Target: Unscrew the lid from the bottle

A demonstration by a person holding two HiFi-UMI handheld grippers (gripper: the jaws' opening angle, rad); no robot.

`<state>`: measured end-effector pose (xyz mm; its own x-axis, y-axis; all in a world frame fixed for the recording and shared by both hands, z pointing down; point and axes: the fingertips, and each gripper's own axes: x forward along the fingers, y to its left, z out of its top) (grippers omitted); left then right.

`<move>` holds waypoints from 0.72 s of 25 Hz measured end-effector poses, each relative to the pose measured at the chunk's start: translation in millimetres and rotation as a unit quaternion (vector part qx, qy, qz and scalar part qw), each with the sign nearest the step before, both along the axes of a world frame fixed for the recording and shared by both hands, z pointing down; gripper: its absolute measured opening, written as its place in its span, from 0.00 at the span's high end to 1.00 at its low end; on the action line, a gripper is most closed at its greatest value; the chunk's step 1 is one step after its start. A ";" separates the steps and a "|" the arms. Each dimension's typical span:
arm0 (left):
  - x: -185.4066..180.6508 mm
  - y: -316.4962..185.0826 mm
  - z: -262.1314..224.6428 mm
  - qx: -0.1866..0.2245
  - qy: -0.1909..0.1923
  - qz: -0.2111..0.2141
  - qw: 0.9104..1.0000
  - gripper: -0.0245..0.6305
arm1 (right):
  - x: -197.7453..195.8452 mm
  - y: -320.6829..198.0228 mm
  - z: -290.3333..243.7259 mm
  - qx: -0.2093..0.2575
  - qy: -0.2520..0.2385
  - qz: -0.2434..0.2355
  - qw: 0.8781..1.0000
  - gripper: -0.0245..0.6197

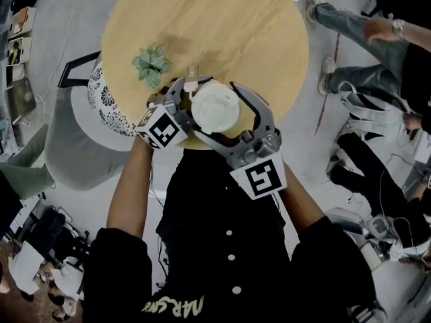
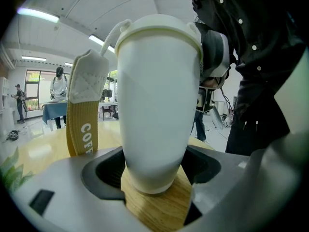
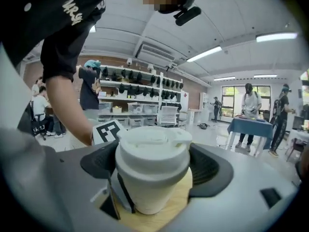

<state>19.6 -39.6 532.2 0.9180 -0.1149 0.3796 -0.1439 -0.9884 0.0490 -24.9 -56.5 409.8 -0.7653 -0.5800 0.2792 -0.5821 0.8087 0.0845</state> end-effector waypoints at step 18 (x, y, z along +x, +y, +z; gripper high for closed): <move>-0.5 0.4 0.8 0.001 -0.001 0.006 1.000 0.42 | 6.4 16.1 3.4 -0.064 -0.004 -0.262 0.963 0.21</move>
<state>19.1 -39.2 533.0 0.9183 -0.1042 0.3818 -0.1320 -0.9901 0.0473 -18.5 -40.4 413.2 -0.9460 -0.0754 0.3153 -0.0923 0.9950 -0.0389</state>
